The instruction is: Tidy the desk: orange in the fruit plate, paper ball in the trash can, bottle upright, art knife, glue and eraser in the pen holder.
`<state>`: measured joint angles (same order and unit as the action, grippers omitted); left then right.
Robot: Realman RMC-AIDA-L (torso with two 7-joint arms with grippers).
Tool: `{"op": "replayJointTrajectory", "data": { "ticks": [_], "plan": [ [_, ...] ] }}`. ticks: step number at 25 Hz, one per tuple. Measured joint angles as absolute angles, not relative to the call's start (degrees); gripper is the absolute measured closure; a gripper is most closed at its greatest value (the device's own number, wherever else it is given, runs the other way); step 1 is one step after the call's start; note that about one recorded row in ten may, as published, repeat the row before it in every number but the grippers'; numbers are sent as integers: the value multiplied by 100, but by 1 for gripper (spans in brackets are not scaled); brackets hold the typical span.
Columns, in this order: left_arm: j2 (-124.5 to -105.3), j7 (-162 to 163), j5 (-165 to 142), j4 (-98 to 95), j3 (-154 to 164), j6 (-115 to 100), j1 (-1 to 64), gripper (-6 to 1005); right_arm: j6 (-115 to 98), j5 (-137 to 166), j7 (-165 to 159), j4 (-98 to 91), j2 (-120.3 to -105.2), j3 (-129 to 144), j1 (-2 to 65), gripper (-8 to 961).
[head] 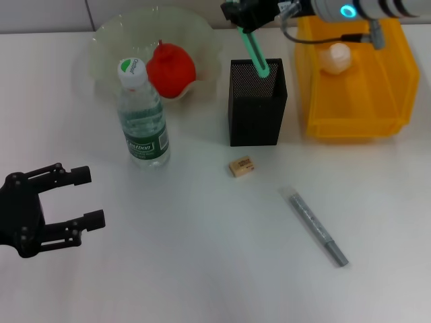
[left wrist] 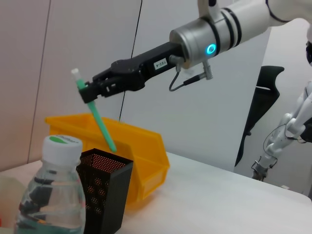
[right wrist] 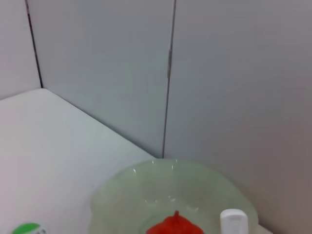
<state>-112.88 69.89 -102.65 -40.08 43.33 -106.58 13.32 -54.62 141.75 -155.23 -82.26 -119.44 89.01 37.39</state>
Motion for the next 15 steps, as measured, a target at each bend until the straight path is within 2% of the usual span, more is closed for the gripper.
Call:
{"op": "replayJointTrajectory", "data": {
  "ticks": [15],
  "plan": [
    [-11285,7036,-10240,-3937,4333,-10519,1372,198,-5097,14164,-15461,-7066,-11951,9143,3804,659]
  ]
}}
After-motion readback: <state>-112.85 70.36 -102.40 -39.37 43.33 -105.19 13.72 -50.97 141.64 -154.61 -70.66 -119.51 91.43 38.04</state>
